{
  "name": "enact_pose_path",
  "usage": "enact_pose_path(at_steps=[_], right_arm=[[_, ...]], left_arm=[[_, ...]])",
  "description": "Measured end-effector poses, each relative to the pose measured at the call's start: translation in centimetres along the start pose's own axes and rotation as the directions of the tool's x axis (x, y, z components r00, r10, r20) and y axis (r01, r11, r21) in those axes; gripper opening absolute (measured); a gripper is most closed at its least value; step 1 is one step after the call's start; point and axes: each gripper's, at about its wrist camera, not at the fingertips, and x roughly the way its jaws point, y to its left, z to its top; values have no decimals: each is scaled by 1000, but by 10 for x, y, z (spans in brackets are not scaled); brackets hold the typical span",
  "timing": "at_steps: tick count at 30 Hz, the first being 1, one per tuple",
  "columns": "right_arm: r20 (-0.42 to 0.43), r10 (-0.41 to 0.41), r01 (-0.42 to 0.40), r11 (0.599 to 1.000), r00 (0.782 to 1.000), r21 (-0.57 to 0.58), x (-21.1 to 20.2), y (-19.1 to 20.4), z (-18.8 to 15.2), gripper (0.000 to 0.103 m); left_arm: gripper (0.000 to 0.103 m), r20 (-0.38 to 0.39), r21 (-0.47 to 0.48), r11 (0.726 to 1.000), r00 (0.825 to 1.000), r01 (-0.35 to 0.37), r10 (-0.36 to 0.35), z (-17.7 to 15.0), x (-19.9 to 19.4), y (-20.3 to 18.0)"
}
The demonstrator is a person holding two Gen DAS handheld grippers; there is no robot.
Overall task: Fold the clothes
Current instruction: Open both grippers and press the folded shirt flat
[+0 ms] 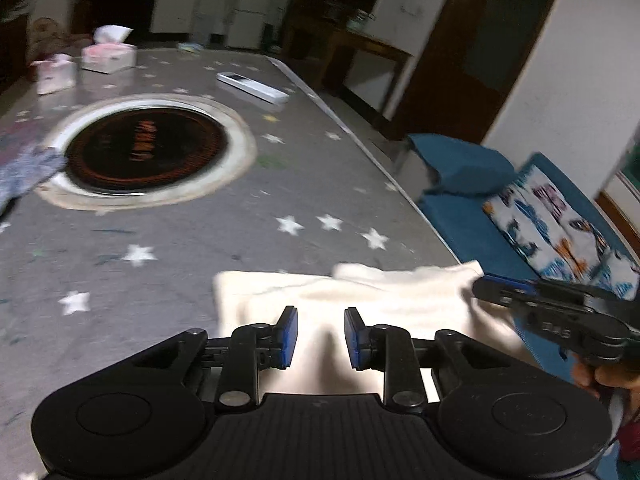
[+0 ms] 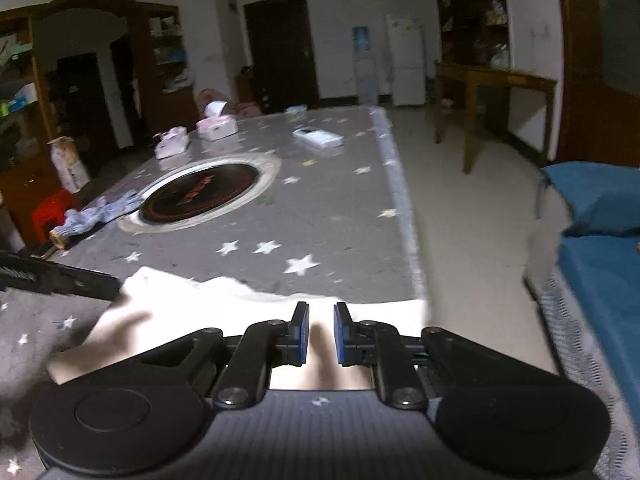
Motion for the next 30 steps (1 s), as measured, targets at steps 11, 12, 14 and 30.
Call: enact_pose_path(at_steps=[11, 12, 14, 30], right_arm=[[-42, -50, 49, 999, 998, -20, 31, 0, -5, 12], [-27, -50, 49, 998, 998, -25, 27, 2, -3, 12], [1, -35, 35, 999, 999, -36, 21, 5, 1, 12], [-45, 79, -83, 992, 996, -96, -9, 14, -1, 13]], left_arm=[[26, -37, 8, 1000, 999, -12, 12, 6, 39, 1], [26, -35, 4, 1000, 999, -5, 5, 6, 37, 1], [26, -30, 4, 1000, 1000, -3, 4, 6, 36, -2], [26, -5, 67, 997, 999, 37, -37, -10, 0, -14]])
